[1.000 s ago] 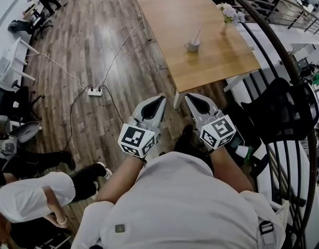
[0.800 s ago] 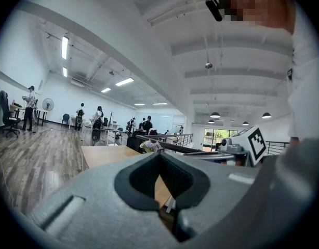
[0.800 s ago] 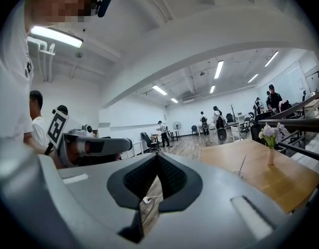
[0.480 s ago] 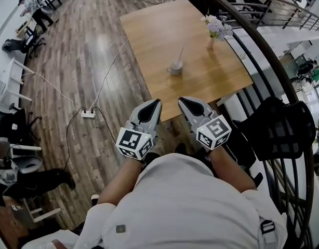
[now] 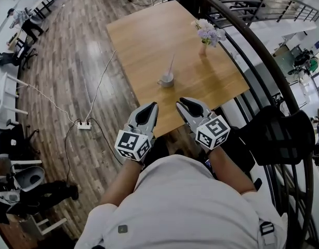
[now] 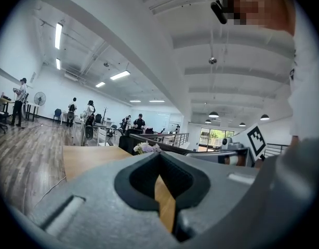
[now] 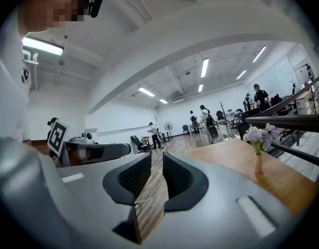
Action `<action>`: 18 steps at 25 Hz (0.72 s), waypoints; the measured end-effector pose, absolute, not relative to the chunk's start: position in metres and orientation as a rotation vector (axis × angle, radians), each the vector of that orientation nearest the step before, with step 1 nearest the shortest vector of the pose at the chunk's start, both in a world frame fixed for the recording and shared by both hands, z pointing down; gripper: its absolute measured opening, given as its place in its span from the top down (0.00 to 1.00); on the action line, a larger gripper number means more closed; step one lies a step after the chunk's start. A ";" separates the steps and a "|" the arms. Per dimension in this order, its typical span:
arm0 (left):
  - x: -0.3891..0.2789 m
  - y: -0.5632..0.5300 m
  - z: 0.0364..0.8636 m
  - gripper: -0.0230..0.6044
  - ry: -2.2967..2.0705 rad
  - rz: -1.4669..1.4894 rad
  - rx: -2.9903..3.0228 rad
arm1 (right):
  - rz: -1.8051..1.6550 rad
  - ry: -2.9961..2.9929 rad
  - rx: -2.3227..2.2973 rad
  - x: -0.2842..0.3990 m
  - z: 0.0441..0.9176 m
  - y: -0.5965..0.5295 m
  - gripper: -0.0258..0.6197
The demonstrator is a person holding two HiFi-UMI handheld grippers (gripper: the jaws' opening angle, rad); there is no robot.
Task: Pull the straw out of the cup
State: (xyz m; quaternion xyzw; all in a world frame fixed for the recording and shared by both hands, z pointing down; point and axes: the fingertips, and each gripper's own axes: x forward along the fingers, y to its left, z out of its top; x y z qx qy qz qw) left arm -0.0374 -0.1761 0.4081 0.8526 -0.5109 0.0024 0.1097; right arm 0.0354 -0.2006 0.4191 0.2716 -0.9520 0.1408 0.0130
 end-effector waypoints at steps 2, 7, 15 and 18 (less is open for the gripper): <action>-0.041 -0.199 0.415 0.96 -1.483 0.010 2.507 | 0.457 -2.950 0.872 0.033 0.426 -0.224 0.82; -0.065 -0.251 0.421 0.96 -1.426 0.063 2.519 | 0.531 -2.882 0.948 0.011 0.439 -0.281 0.78; -0.101 -0.330 0.465 0.96 -1.326 0.142 2.511 | 0.664 -2.733 1.054 -0.016 0.503 -0.368 0.75; -0.110 -0.355 0.480 0.96 -1.282 0.180 2.513 | 0.712 -2.673 1.094 -0.020 0.526 -0.396 0.74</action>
